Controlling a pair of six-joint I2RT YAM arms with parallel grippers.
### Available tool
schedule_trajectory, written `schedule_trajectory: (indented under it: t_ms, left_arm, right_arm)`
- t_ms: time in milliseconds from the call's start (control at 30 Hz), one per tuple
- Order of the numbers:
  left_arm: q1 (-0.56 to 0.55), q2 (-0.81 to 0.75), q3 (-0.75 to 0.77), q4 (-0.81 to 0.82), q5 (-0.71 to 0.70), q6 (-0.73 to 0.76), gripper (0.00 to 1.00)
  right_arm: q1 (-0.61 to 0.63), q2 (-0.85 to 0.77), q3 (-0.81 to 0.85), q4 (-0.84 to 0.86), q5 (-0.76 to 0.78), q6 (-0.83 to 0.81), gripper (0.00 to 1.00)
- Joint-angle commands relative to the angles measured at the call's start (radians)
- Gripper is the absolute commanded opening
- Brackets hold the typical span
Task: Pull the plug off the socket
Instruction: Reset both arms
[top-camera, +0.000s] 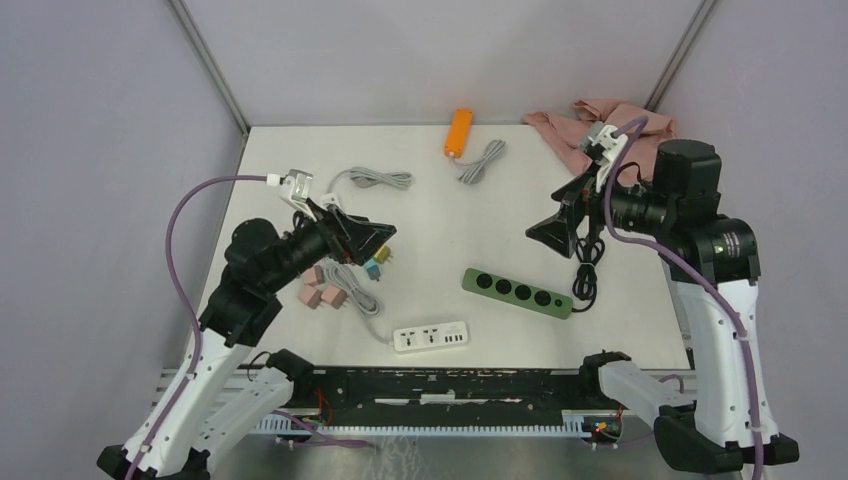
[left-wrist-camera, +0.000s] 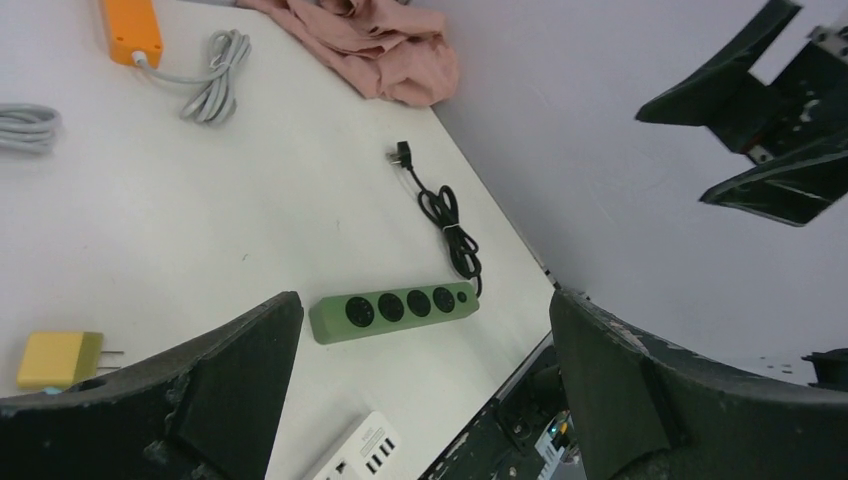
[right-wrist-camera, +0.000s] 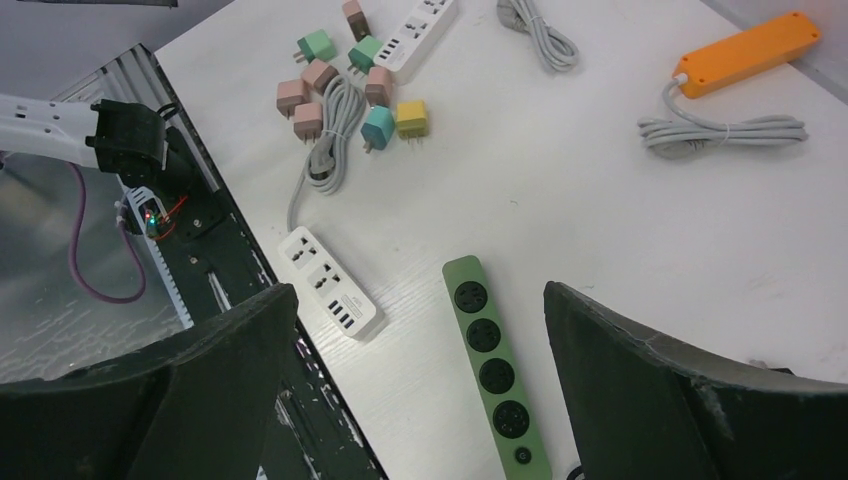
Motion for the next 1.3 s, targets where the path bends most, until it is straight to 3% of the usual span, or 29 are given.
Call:
schedule_trajectory:
  t_ms: [0,300,1267]
  left_arm:
    - [-0.003,0.017,0.102,-0.074,-0.022,0.09,0.99]
    - [-0.002,0.014,0.172,-0.089,-0.023,0.108,0.99]
    - [-0.002,0.014,0.133,-0.075,0.011,0.13,0.99]
  right_arm:
    - [-0.005,-0.013,0.102,-0.073,0.08,0.025,1.0]
    - [-0.041,-0.051,0.175,-0.04,0.191,0.211,1.0]
    - [-0.047,-0.1,0.08,-0.007,0.228,0.182,0.99]
